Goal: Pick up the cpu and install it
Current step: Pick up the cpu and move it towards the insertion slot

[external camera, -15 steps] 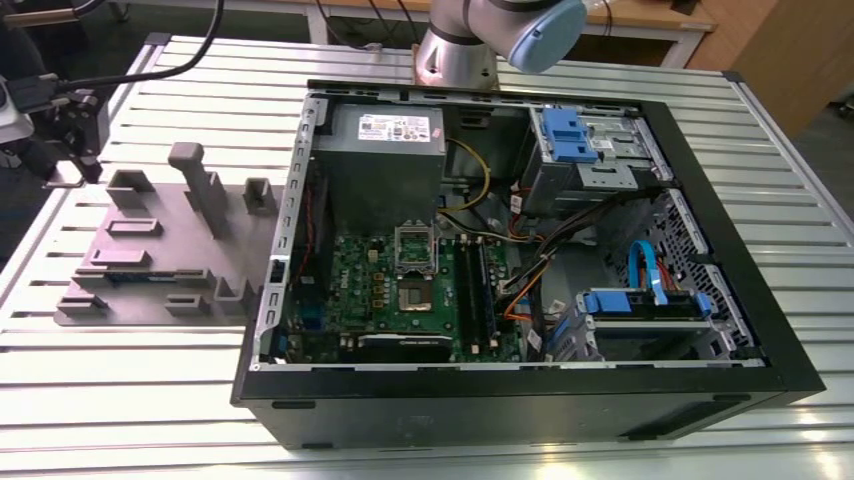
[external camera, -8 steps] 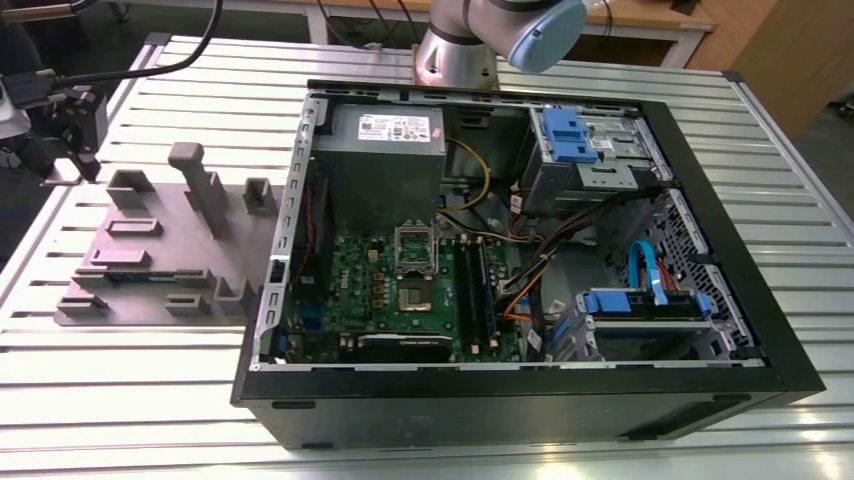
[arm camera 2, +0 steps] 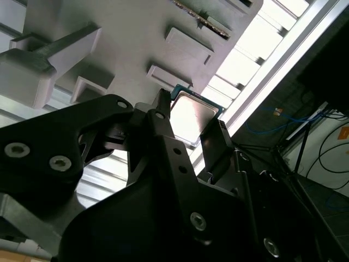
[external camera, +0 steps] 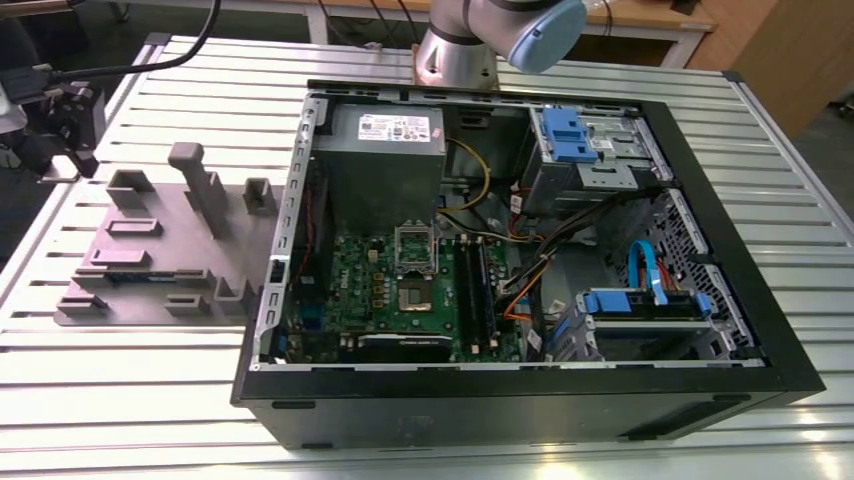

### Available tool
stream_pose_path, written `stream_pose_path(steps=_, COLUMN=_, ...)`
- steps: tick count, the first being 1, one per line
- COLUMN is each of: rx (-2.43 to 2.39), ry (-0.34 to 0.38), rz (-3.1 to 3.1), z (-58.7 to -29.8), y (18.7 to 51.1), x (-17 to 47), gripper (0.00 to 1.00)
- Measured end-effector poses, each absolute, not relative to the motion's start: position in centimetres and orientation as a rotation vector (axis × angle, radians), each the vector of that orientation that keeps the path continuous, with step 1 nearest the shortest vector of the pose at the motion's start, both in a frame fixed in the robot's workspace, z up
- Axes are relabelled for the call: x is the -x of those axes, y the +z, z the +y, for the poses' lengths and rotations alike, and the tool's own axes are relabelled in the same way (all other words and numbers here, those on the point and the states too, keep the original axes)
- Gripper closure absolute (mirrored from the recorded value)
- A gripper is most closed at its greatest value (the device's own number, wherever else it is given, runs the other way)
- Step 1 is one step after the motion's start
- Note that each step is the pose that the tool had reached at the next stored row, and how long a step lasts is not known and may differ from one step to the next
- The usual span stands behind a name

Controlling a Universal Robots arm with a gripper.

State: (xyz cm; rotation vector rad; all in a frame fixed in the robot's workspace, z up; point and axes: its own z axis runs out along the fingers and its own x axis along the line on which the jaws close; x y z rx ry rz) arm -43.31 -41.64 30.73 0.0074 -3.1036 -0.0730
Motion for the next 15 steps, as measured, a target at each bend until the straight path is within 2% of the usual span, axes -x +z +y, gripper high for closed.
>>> stream_pose_path(steps=15, rx=-0.007, ry=-0.073, rz=-3.104, z=-41.6, y=32.0, x=43.3, gripper=0.53)
